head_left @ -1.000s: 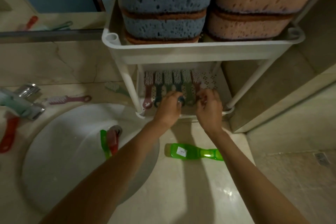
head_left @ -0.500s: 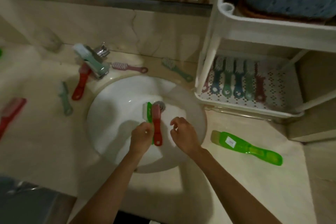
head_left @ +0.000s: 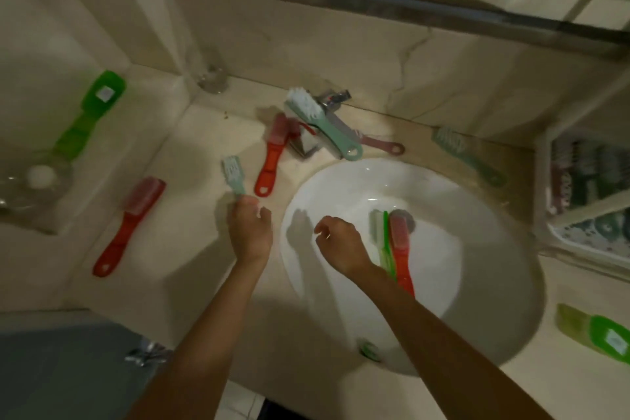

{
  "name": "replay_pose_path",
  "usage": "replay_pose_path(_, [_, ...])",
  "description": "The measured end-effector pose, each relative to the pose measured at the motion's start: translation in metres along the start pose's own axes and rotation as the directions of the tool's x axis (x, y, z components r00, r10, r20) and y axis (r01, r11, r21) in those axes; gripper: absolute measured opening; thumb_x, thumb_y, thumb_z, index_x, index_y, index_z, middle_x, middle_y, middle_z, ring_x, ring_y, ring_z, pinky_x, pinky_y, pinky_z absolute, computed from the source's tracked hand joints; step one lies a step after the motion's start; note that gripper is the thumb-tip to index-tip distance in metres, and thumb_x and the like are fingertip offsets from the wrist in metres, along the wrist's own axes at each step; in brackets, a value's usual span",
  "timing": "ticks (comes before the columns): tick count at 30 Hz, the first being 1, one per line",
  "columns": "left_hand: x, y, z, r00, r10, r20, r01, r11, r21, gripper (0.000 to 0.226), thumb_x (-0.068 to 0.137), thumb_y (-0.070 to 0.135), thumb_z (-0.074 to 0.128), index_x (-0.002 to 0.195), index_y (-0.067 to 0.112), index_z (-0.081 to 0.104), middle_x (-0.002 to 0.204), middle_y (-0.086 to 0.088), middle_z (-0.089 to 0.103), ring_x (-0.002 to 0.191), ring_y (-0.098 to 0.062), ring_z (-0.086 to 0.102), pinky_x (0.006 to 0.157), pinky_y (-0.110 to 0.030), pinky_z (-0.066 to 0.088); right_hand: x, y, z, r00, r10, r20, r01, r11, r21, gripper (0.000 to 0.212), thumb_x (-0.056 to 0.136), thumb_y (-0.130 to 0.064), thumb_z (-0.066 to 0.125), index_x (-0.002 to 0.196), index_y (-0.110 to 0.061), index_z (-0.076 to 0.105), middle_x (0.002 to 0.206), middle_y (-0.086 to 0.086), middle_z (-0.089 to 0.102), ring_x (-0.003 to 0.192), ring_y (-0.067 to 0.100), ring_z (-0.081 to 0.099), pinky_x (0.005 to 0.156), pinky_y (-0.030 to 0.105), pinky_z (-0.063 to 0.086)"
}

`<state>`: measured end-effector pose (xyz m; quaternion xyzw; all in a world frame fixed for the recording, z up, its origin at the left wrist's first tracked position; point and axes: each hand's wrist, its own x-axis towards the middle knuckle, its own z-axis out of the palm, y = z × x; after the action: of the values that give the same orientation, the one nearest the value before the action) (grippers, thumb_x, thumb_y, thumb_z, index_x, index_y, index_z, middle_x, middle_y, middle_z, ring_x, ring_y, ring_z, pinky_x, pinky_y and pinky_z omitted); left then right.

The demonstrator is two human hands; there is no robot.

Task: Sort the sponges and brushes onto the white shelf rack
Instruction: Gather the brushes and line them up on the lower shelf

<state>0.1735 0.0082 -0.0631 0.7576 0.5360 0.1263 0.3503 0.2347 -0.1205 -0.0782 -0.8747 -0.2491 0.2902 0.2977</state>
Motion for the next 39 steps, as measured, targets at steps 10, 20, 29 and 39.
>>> replay_pose_path(10, [0.081,-0.016,-0.017,0.994,-0.071,0.082,0.057,0.984,0.167,0.042,0.086,0.006,0.057,0.122,-0.008,0.042,0.125,-0.029,0.054,0.116,-0.041,0.051,0.094,-0.043,0.038,0.047,-0.048,0.017,1.0,-0.018,0.008,0.018,0.993,-0.12,0.026,0.091,-0.007,0.044,0.11,-0.003,0.061,0.115,0.016,0.062,0.105,0.03,0.058,0.089,0.031,0.043])
replay_pose_path(20, [0.083,-0.007,-0.008,0.989,-0.038,0.14,0.011,0.982,0.186,0.049,0.078,0.01,0.063,0.118,-0.011,0.043,0.123,-0.03,0.053,0.112,-0.043,0.053,0.089,-0.044,0.045,0.048,-0.005,-0.014,0.979,0.188,-0.073,-0.2,0.952,-0.233,0.025,0.092,-0.012,0.043,0.105,-0.005,0.063,0.114,0.014,0.065,0.107,0.03,0.058,0.088,0.031,0.043])
replay_pose_path(29, [0.085,-0.002,-0.011,0.987,-0.049,0.154,0.012,0.972,0.234,0.066,0.073,0.005,0.072,0.125,-0.011,0.036,0.125,-0.032,0.05,0.117,-0.043,0.047,0.095,-0.042,0.041,0.069,0.043,-0.068,0.921,0.241,-0.305,-0.291,0.948,-0.131,0.022,0.09,-0.008,0.046,0.108,-0.004,0.058,0.115,0.015,0.056,0.1,0.029,0.058,0.085,0.033,0.045])
replay_pose_path(39, [0.092,0.018,-0.007,0.995,-0.03,0.094,0.017,0.991,0.136,0.037,0.086,-0.002,0.047,0.122,-0.007,0.053,0.122,-0.029,0.057,0.114,-0.042,0.054,0.094,-0.042,0.043,0.136,0.039,-0.098,0.962,0.048,-0.268,-0.152,0.912,-0.382,0.037,0.095,-0.011,0.042,0.131,-0.004,0.043,0.125,0.018,0.041,0.103,0.033,0.054,0.091,0.042,0.049])
